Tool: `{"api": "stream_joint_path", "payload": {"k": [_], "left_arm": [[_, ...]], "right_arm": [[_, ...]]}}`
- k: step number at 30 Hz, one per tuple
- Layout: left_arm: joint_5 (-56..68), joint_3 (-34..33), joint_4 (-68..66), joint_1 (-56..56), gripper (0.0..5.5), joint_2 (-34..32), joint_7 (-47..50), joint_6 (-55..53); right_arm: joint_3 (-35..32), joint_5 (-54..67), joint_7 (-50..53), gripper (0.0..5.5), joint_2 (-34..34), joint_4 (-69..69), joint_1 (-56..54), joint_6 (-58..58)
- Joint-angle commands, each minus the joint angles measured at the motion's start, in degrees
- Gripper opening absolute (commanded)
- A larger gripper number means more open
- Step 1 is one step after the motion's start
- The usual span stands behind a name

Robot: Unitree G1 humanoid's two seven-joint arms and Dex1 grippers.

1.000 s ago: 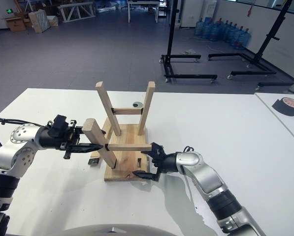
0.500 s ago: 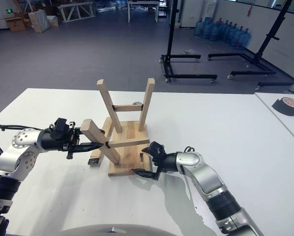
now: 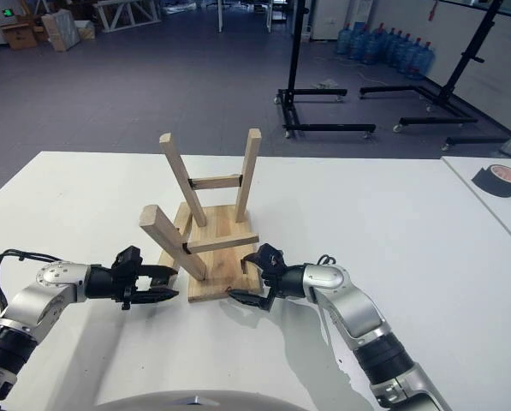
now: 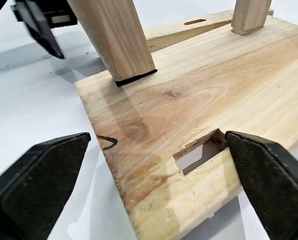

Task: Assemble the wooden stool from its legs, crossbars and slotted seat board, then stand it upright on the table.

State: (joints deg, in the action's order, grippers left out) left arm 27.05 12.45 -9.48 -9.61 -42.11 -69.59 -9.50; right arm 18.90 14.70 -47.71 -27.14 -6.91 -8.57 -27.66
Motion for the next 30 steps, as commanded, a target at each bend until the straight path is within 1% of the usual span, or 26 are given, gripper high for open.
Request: {"api": "stream_joint_path", "payload": {"k": [1, 2, 5, 7, 9, 11, 14, 16, 20, 23, 27, 30], "left_arm": [[0.2, -4.46, 4.51, 1.23, 3.39, -1.07, 1.13, -0.92], [0.22, -5.71, 5.51, 2.06, 3.55, -1.22, 1.62, -0.99], [6.21, -15.2, 10.21, 5.05, 3.6, 0.12, 5.46, -2.72], [16.83, -24.38, 15.81, 6.69, 3.6, 1.96, 8.27, -6.38], [26.01, -31.61, 19.54, 6.35, 3.6, 3.47, 11.56, -9.3], [32.92, -35.43, 22.39, 4.51, 3.6, 5.0, 15.3, -11.67], [35.35, -33.51, 26.45, 1.5, 3.6, 7.18, 19.6, -13.91], [35.9, -32.2, 27.19, -0.38, 3.6, 8.47, 21.27, -15.02], [38.38, -30.77, 29.18, -4.28, 3.6, 11.25, 24.45, -16.65], [38.15, -29.43, 30.13, -4.66, 3.6, 12.23, 24.74, -17.3], [40.79, -28.37, 29.6, -7.4, 3.6, 13.37, 25.78, -19.63], [40.93, -24.34, 28.59, -8.43, 3.6, 15.35, 26.74, -22.65]], "right_arm": [[-1.13, -0.37, 1.16, 4.98, -1.01, 0.29, 2.61, -2.53], [-1.58, -0.22, 1.29, 4.98, -1.21, -0.11, 2.95, -2.7], [-3.16, 0.22, 1.54, 4.98, -1.72, -1.62, 4.2, -3.25], [-3.83, 0.62, 1.79, 4.98, -1.69, -2.83, 4.85, -3.14], [-4.07, 0.97, 1.78, 4.98, -1.46, -3.88, 5.01, -2.64], [-3.74, 1.41, 0.69, 4.98, -1.82, -5.59, 5.28, -1.92], [-1.53, 0.31, -0.88, 4.98, -2.09, -5.51, 4.6, -1.09], [-0.57, -1.68, -0.49, 4.98, -1.75, -4.15, 3.67, 1.44], [-4.38, -1.48, 2.21, 4.98, -0.09, -4.06, 3.13, 5.35], [-4.73, -0.46, 1.38, 4.98, 0.14, -4.74, 3.44, 6.22], [-1.28, 0.4, -2.22, 4.98, 0.64, -3.66, 4.52, 5.67], [2.34, -1.51, -3.65, 4.98, 1.58, -0.31, 4.06, 6.13]]}}
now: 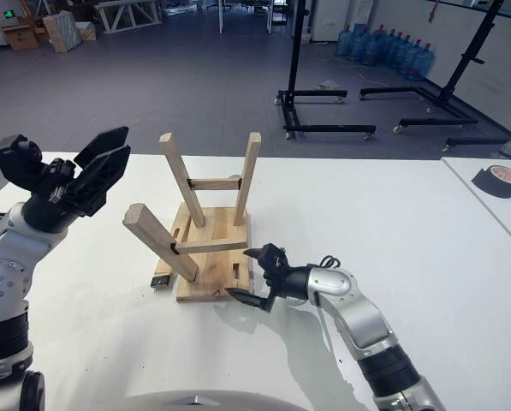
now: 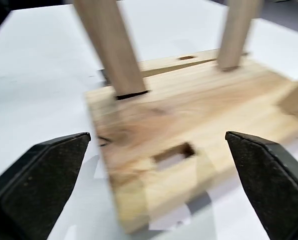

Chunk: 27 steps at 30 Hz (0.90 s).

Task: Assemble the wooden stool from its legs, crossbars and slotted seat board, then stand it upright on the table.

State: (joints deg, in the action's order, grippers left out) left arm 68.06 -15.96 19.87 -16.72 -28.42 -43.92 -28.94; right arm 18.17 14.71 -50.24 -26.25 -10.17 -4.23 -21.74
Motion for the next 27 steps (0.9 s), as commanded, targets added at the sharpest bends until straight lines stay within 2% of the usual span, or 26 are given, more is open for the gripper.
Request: {"api": "stream_joint_path", "payload": {"k": [1, 6, 11, 15, 20, 23, 27], "left_arm": [[-2.4, 6.46, -1.84, -1.1, 3.6, 2.28, 0.9, -3.59], [-15.33, 15.72, -8.29, 1.84, 3.6, 2.6, -1.31, -1.93], [-17.72, 16.92, -8.27, 2.74, 3.6, 3.32, -1.93, 0.14], [-12.31, 13.0, -5.65, -0.84, 3.6, 5.12, 0.89, 0.2], [-4.28, 4.24, -1.57, -6.84, 3.6, 6.57, 7.87, 1.53], [-5.6, -2.03, -6.82, -8.65, 3.6, 5.39, 15.83, 2.29], [-9.38, -5.26, -16.57, -7.73, 3.6, 6.15, 24.67, 0.58]], "right_arm": [[3.96, -2.19, -1.12, 4.98, 0.72, 3.53, -0.59, -0.03], [5.58, -4.13, -0.93, 4.98, 0.05, 5.11, -1.43, -1.4], [5.72, -4.42, -0.97, 4.98, -0.69, 4.35, -0.38, -2.29], [5.19, -4.28, -0.51, 4.98, -0.6, 4.44, -0.17, -2.59], [4.2, -4.5, 1.5, 4.98, 0.47, 5.29, -0.09, -2.41], [3.36, -4.62, 3.45, 4.98, 1.27, 5.24, 0.49, -2.33], [2.76, -3.8, 4.31, 4.98, 1.6, 4.05, 1.88, -2.38]]}}
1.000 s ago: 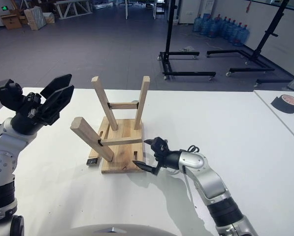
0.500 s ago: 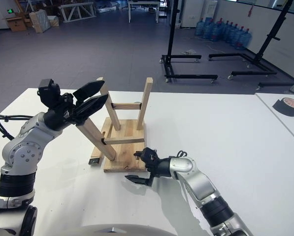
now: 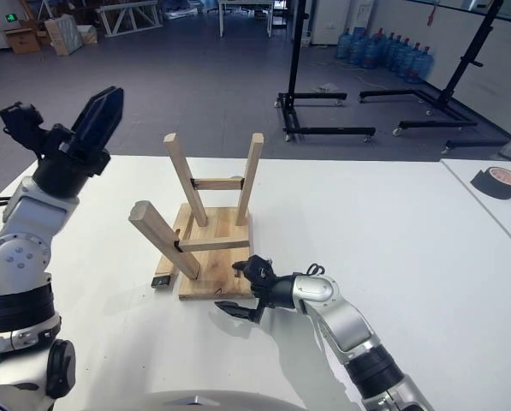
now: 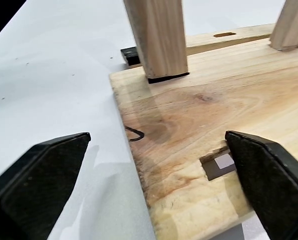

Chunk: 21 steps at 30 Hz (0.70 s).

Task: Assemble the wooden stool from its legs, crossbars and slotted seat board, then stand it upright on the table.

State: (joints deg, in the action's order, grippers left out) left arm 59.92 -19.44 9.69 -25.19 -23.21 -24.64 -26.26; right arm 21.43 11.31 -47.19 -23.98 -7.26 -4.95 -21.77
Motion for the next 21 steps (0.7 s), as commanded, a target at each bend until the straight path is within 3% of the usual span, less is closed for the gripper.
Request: {"api": "stream_joint_path", "payload": {"k": [1, 12, 21], "left_arm": [[-3.75, -0.02, -8.26, 1.96, 3.6, 1.47, 6.25, -2.86], [-36.81, 23.06, -14.88, 10.81, 3.6, 1.86, 13.79, -7.56], [-39.87, 25.23, -10.6, 12.62, 3.6, 4.82, 11.78, -13.42]], "right_arm": [[-0.79, -0.08, 1.52, 4.98, -0.48, 0.83, 2.97, -2.41], [-0.72, -0.74, 3.46, 4.98, -0.64, -0.57, 4.58, -2.55], [-0.08, -1.08, 4.37, 4.98, -0.27, -0.5, 4.68, -2.83]]}}
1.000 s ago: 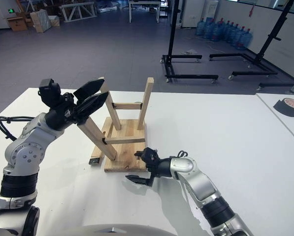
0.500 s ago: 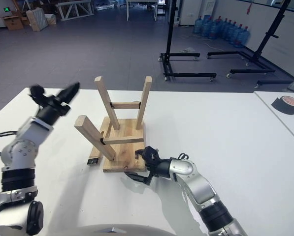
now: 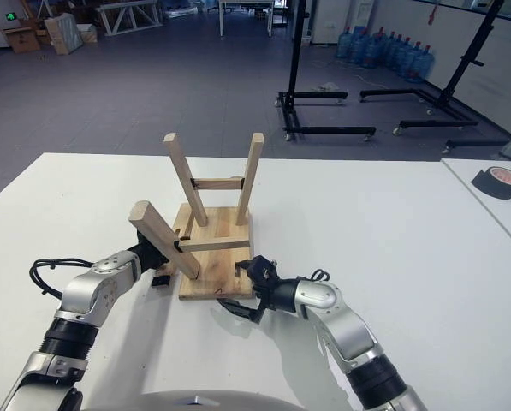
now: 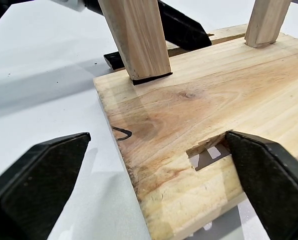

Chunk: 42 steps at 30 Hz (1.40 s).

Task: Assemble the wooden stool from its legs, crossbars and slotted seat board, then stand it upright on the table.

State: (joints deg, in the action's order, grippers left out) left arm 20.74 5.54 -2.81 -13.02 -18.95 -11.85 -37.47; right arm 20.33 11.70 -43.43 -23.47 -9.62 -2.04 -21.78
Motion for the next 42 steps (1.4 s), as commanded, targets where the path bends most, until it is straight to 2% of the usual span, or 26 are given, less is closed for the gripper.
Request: {"api": "stream_joint_path", "payload": {"k": [1, 8, 17, 21, 28, 31, 36, 42], "left_arm": [[-1.37, 0.58, 1.9, 0.64, 3.6, 0.41, -0.98, -2.82], [-6.26, 1.45, 0.71, 1.4, 3.6, -0.95, -0.87, -6.85], [-8.68, -3.39, -1.23, -0.31, 3.42, -0.16, 1.59, -9.45], [-10.49, -3.12, -1.75, 0.0, 2.69, -0.47, 1.79, -9.02], [-13.42, -2.51, -2.19, 1.51, 2.02, -0.83, 1.21, -6.61], [-10.34, -8.33, -2.98, 0.86, 2.02, 2.96, 3.58, -5.76], [-7.96, -15.5, -2.62, 0.71, 2.02, 7.07, 7.0, 0.57], [-7.56, -19.47, -3.16, 0.35, 2.02, 5.47, 2.51, 20.69]], "right_arm": [[1.13, -1.46, 0.75, 4.98, -0.67, 1.88, 1.78, -2.84], [1.26, -1.34, 1.18, 4.98, -0.33, 1.8, 1.08, -2.9], [1.56, -1.79, 1.87, 4.98, 0.13, 1.92, 1.26, -2.84], [1.81, -1.83, 2.21, 4.98, 0.26, 2.09, 1.26, -2.77], [1.83, -1.68, 1.86, 4.98, -0.37, 1.98, 1.16, -3.01], [1.7, -1.59, 1.74, 4.98, -0.44, 2.04, 1.19, -2.89], [-0.63, 0.07, 1.41, 4.98, -0.68, 1.46, 0.96, -2.72], [-8.08, 5.46, -0.79, 4.98, -2.14, 0.78, 0.0, -2.9]]}}
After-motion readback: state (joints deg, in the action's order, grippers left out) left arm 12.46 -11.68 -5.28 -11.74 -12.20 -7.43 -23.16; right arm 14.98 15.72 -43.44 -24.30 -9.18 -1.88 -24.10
